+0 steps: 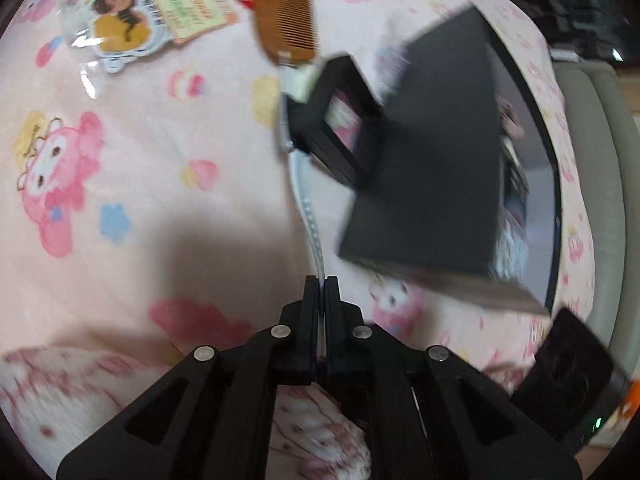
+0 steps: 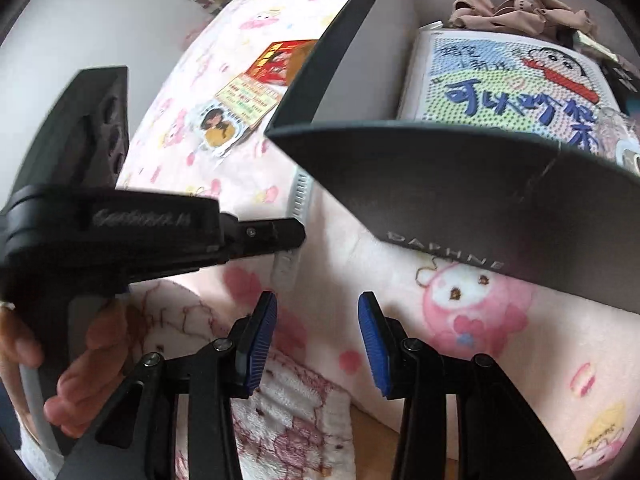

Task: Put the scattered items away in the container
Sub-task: 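Withdraw the left gripper from the box toward the remaining items, then lower the right gripper onto the white smartwatch strap beside the box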

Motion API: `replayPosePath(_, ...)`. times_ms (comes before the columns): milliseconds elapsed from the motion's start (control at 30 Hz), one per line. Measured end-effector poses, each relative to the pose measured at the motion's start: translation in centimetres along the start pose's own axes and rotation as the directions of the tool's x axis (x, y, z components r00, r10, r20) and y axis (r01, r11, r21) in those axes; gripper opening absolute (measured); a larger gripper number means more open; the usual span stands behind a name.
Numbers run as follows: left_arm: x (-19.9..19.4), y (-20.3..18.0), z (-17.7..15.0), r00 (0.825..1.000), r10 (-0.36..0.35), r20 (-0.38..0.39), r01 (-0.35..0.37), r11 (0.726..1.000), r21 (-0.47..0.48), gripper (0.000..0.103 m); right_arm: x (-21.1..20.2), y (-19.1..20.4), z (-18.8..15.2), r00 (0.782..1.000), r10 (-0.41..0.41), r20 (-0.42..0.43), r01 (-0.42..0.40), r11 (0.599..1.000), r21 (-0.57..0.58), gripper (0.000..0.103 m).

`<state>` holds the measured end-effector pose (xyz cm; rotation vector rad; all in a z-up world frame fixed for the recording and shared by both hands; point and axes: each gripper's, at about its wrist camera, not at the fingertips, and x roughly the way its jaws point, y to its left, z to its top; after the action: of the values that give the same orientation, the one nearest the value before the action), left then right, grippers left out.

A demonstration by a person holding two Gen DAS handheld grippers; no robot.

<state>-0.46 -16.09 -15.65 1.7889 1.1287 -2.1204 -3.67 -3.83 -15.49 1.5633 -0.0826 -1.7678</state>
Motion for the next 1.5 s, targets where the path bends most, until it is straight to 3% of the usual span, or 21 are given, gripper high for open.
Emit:
replayPosePath(167,0.6,-0.7,-1.3,0.999,0.021,-0.05,-0.017,0.997,0.077,0.006,0.5,0.2,-0.8,1.0,0.012,-0.003,-0.012,1.0,-0.024,0.039)
replayPosePath(233,0.0,0.1,-0.9,0.999,0.013,-0.052,-0.01,0.998,0.055,0.022,0.7,-0.2,-1.0,1.0,0.025,0.0,-0.025,1.0,-0.004,0.039)
replayPosePath(333,-1.9,1.6,1.1,0.999,0.028,0.027,-0.028,1.0,0.003,0.037,0.6,-0.8,-1.0,0.999,0.044,0.02,-0.045,0.999,0.027,0.035)
replayPosePath(433,-2.0,3.2,3.4,0.997,0.04,0.066,-0.039,0.999,-0.027,0.037,1.1,-0.9,-0.3,0.999,0.033,0.028,-0.034,0.999,0.04,0.035)
replayPosePath(500,-0.3,4.0,4.7,1.0,0.021,0.014,-0.02,0.998,-0.059,0.035,2.4,-0.8,0.4,0.999,0.036,0.003,-0.036,0.999,0.037,0.035)
replayPosePath(600,2.2,3.9,5.0,0.998,-0.033,-0.051,0.03,0.998,-0.059,0.035,4.0,0.4,0.6,0.996,-0.087,0.006,0.087,0.995,-0.052,0.035)
replayPosePath(633,2.7,3.5,4.9,0.998,-0.021,-0.052,0.019,0.999,-0.045,0.035,4.1,0.5,0.5,0.997,-0.083,0.007,0.083,0.995,-0.052,0.034)
replayPosePath(700,3.5,3.1,4.7,0.998,0.04,-0.043,-0.041,0.999,-0.025,0.035,4.0,0.6,0.3,0.999,-0.047,0.009,0.047,0.998,-0.034,0.023)
replayPosePath(767,4.3,3.0,4.5,0.996,0.069,-0.056,-0.07,0.997,-0.026,0.027,4.1,0.7,0.0,0.998,-0.055,0.008,0.056,0.998,-0.036,0.011)
replayPosePath(800,4.4,3.0,4.2,0.996,0.071,-0.061,-0.072,0.997,-0.023,0.012,4.1,0.7,-0.2,0.998,-0.066,0.009,0.067,0.997,-0.041,0.009)
replayPosePath(900,3.1,3.1,3.0,0.999,-0.001,-0.051,0.0,1.0,-0.011,0.01,3.6,0.0,-1.0,0.998,-0.06,0.01,0.061,0.998,-0.026,0.004)
replayPosePath(1000,2.4,3.0,1.2,0.998,-0.029,-0.056,0.03,1.0,0.005,0.004,2.0,-1.9,-2.3,0.999,0.036,-0.016,-0.036,0.999,0.009,0.002)
replayPosePath(1200,3.3,1.7,-3.1,0.998,-0.014,-0.055,0.018,0.997,0.079,0.004,-3.8,-5.0,-4.7,0.998,-0.027,0.065,0.024,0.999,0.036,0.002)
replayPosePath(1267,3.7,1.4,-4.2,0.996,-0.039,-0.075,0.047,0.993,0.108,0.006,-5.0,-5.4,-5.0,0.993,-0.067,0.1,0.064,0.997,0.035,0.003)
replayPosePath(1367,4.1,1.9,-4.9,0.987,-0.102,-0.121,0.114,0.989,0.096,0.014,-4.3,-4.1,-4.7,0.997,-0.039,0.063,0.04,0.999,-0.008,0.003)
replayPosePath(1433,3.7,2.8,-4.9,0.992,-0.088,-0.092,0.094,0.993,0.07,0.022,-3.0,-2.7,-4.6,1.0,-0.015,0.02,0.016,0.998,-0.056,0.004)
replayPosePath(1500,3.2,3.2,-4.4,0.997,-0.057,-0.044,0.059,0.997,0.043,0.028,-1.5,-1.8,-3.8,0.999,-0.042,-0.005,0.041,0.994,-0.096,0.006)
